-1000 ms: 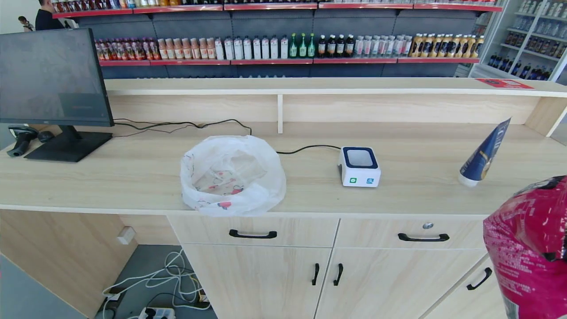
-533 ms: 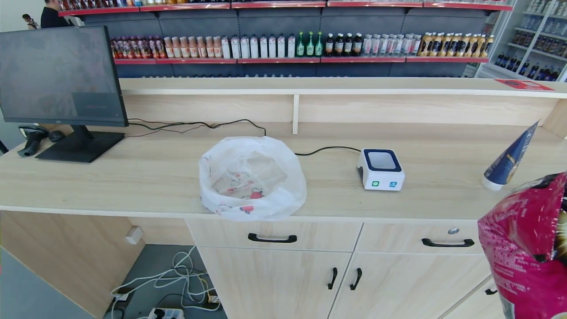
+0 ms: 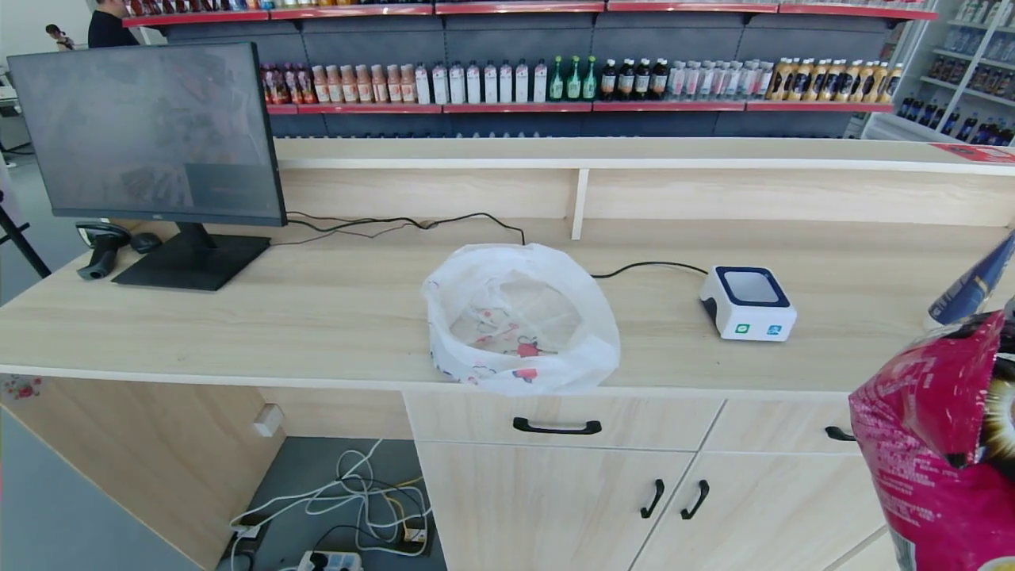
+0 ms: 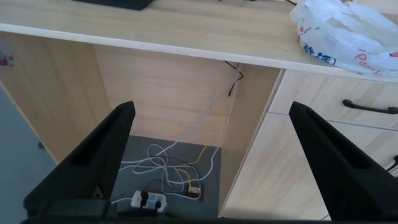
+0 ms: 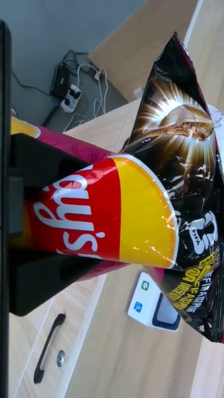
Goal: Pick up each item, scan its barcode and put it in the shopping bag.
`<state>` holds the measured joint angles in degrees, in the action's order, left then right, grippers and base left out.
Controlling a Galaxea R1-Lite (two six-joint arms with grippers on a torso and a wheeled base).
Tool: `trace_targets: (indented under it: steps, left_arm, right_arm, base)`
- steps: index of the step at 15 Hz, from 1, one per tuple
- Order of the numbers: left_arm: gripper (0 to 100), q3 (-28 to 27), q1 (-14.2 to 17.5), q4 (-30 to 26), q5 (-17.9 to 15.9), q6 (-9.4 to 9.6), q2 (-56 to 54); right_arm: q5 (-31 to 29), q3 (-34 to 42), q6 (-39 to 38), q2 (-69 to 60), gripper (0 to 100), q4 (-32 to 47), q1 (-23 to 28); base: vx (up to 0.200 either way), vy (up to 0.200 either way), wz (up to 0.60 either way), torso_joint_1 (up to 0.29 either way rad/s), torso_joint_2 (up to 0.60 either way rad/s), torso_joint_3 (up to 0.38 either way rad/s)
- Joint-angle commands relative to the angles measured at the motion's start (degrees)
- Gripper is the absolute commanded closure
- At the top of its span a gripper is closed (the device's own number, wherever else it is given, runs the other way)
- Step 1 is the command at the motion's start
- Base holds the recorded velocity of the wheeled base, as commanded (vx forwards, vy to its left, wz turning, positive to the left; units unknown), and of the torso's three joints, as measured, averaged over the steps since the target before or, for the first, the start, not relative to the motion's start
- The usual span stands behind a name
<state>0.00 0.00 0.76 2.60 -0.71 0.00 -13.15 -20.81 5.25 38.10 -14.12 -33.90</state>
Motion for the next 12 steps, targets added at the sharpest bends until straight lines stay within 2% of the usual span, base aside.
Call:
trace_targets:
  steps: [1, 7, 9, 12]
  left_arm:
    - [0, 0.0, 0.0, 0.0, 0.0, 0.00, 0.0]
    - [0, 0.0, 0.0, 0.0, 0.0, 0.09, 0.0]
    - [0, 0.0, 0.0, 0.0, 0.0, 0.09, 0.0]
    - [0, 0.0, 0.0, 0.0, 0.0, 0.27, 0.0]
  right_arm:
    - [0.1, 0.2, 0.0, 0.7, 100, 0.0, 0.0]
    - [2.1, -2.7, 0.5, 4.4, 100, -0.1, 0.0]
    - [3.7, -4.5, 3.2, 6.8, 100, -0.1, -0.1]
    - [6.6, -10.0, 1.7, 14.1, 100, -1.2, -0.4]
  base:
    - [0.000, 0.000, 0.00, 0.000, 0.00, 0.000]
    - [0.000, 0.000, 0.60, 0.000, 0.00, 0.002]
    - [0.000, 0.000, 0.00, 0.000, 0.00, 0.000]
    - [0.000, 0.000, 0.00, 0.000, 0.00, 0.000]
